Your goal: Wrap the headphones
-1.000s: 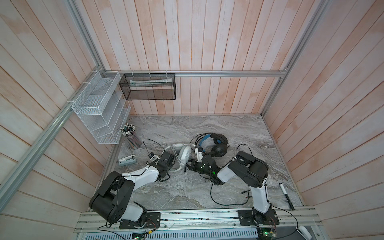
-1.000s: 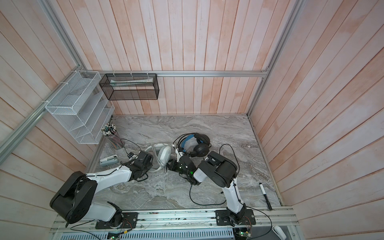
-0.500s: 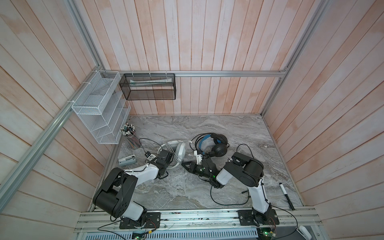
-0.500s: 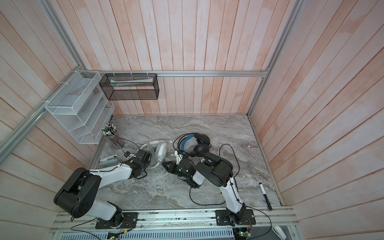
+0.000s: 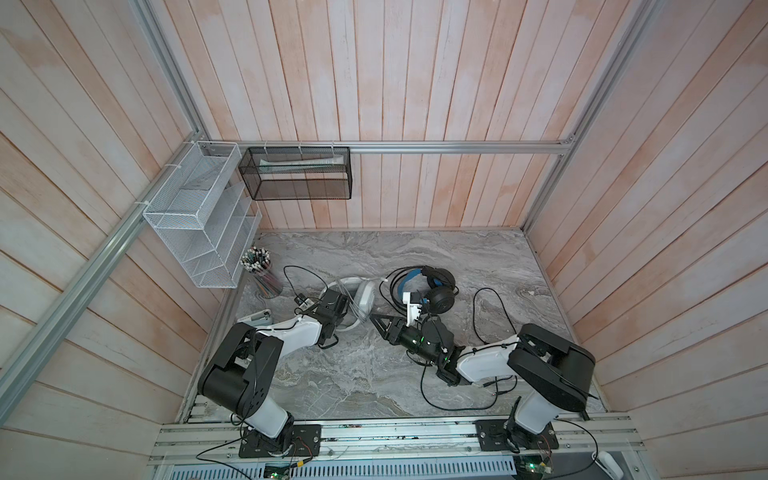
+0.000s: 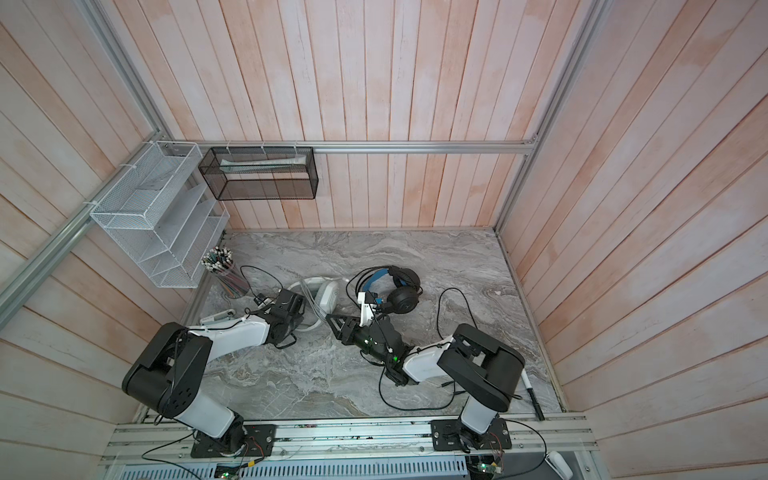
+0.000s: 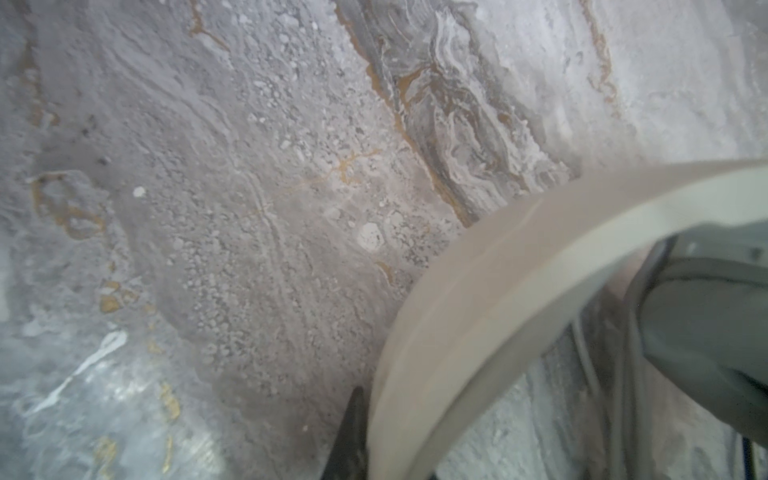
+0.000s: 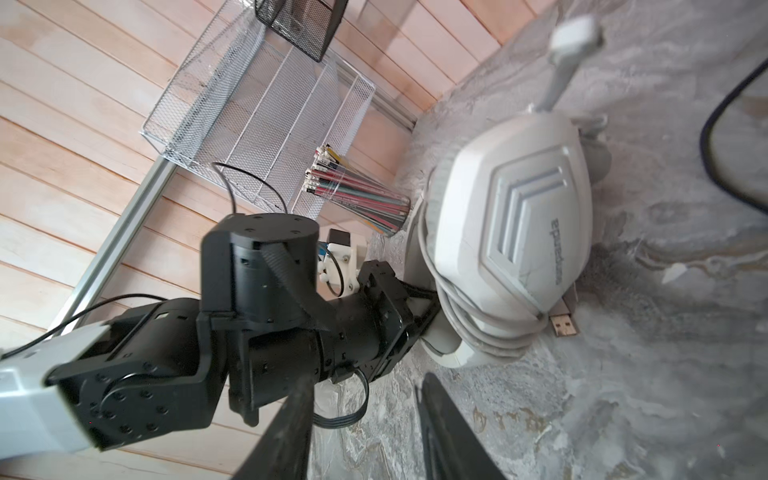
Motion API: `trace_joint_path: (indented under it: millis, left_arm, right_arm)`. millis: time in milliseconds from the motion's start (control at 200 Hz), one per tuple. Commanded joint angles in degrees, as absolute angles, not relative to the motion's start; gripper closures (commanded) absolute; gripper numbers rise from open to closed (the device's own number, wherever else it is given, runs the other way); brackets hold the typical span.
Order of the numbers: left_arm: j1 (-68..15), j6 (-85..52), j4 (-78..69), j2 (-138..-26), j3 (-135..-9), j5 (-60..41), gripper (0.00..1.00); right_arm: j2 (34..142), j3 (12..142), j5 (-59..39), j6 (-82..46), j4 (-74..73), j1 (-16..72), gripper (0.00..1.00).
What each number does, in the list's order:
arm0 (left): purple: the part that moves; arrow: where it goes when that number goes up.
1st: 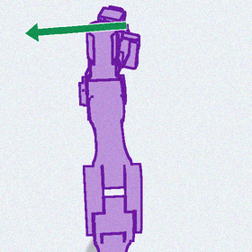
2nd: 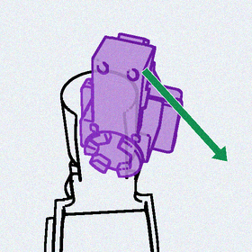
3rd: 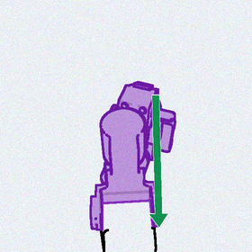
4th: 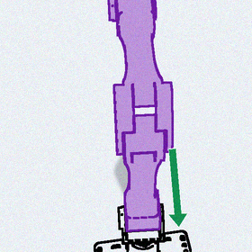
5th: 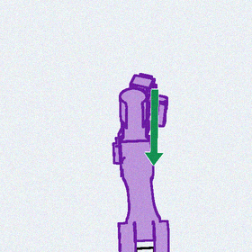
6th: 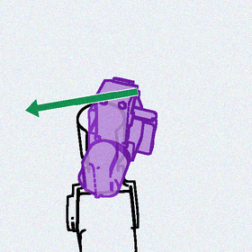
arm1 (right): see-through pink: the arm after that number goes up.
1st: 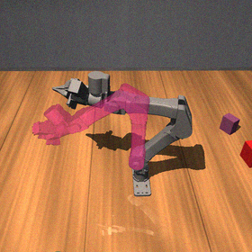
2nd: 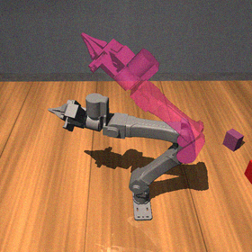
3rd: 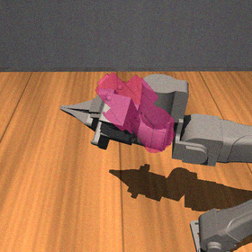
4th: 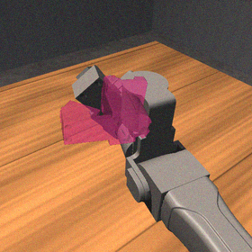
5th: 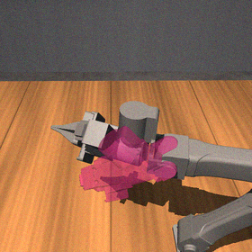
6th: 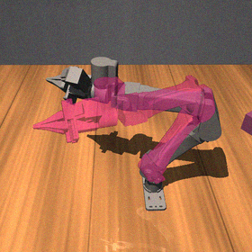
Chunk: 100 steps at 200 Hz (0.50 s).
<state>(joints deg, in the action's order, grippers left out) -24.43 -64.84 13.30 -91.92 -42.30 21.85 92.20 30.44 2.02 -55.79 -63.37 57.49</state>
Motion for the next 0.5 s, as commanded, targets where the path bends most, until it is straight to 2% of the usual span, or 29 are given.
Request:
trace_joint_path:
  millis: [0,110,165,225,375,495]
  left_arm:
    - [-24.08,-61.70,18.64,-93.89,-42.82,21.41,0.92]
    - [-24.08,-59.81,19.59,-93.09,-42.97,22.54,0.79]
    - [-23.99,-59.31,20.41,-92.86,-43.30,23.00,0.68]
    - [-23.99,-58.51,21.08,-92.81,-44.02,23.16,0.66]
    - [-23.99,-56.91,23.18,-91.54,-45.39,24.07,0.48]
    - [-23.91,-55.14,24.52,-87.91,-46.37,24.32,0.40]
  right_arm:
    - [84.61,30.57,9.91,-48.74,-53.96,59.00,0.56]
    - [76.87,31.75,13.76,-43.23,-46.26,59.91,0.53]
    - [73.34,32.55,15.53,-40.87,-42.26,60.09,0.52]
    - [69.81,33.35,16.83,-38.76,-38.71,60.05,0.50]
    - [61.80,35.16,19.53,-34.33,-29.59,60.12,0.45]
    - [55.20,35.99,22.24,-31.59,-21.47,60.14,0.41]
